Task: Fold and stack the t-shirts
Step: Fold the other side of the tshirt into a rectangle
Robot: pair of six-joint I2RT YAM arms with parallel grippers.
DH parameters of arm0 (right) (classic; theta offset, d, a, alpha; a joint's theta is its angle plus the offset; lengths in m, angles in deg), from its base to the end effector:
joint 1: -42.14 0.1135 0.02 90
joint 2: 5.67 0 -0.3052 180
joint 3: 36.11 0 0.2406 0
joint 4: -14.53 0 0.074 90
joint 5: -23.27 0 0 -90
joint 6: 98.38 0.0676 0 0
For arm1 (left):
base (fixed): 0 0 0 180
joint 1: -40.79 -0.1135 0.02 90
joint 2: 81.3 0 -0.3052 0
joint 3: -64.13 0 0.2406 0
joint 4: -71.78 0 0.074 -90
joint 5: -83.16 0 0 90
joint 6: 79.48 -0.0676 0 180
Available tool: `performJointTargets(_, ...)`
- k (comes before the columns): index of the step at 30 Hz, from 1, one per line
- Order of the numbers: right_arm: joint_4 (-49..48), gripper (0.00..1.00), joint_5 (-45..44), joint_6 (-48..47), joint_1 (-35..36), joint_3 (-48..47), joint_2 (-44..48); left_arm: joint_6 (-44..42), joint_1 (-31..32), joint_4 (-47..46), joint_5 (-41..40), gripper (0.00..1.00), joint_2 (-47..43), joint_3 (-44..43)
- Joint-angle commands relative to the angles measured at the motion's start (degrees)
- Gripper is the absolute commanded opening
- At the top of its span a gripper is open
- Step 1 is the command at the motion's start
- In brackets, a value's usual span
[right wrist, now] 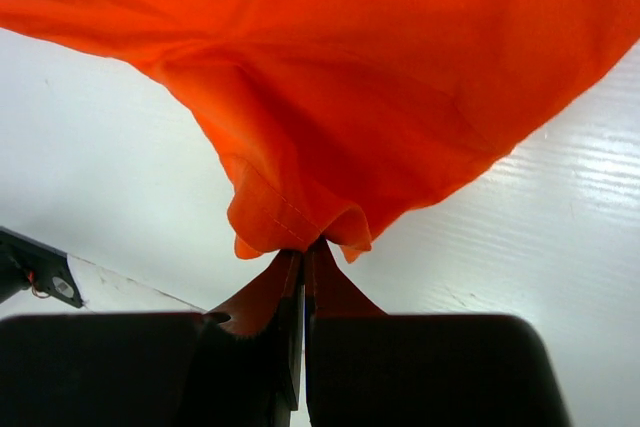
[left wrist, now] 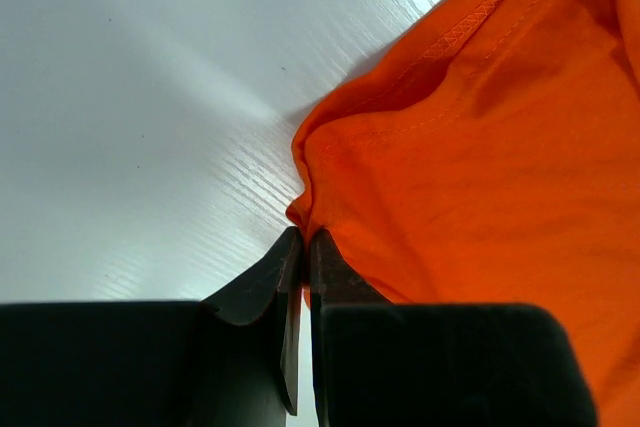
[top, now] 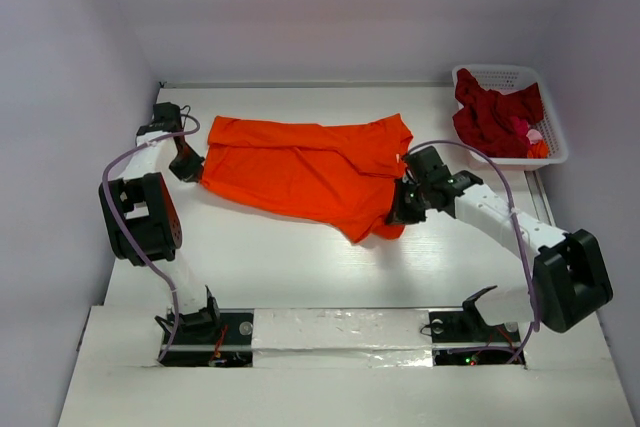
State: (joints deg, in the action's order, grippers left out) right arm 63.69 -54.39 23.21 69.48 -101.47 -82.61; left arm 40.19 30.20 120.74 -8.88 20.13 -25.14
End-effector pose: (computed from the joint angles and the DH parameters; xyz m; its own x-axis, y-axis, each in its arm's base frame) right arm 0.2200 0.1300 0.2403 -0.9438 0.0881 -0.3187 -0.0553 0.9082 0.4149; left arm 0.3771 0.0729 0.2380 -0.6486 -0.6245 -0.4351 -0.6003 0.7711 -0.2120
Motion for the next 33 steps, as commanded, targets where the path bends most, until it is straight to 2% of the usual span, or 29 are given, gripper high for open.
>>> performJointTargets(1,0.9,0.0,0.8,-1.6,-0.4,-3.8,-0.9,0.4,-0.1,1.8,0.2,0.0,0.3,-1.8)
performJointTargets(9,1.4,0.0,0.9,-2.3,-2.2,-6.4,-2.2,0.4,-0.1,1.6,0.6,0.0,0.3,-1.8)
performJointTargets(33,3.5,0.0,2.1,-6.6,-9.3,-17.9,-10.8,2.1,-0.1,3.7,5.2,0.0,4.0,-10.7)
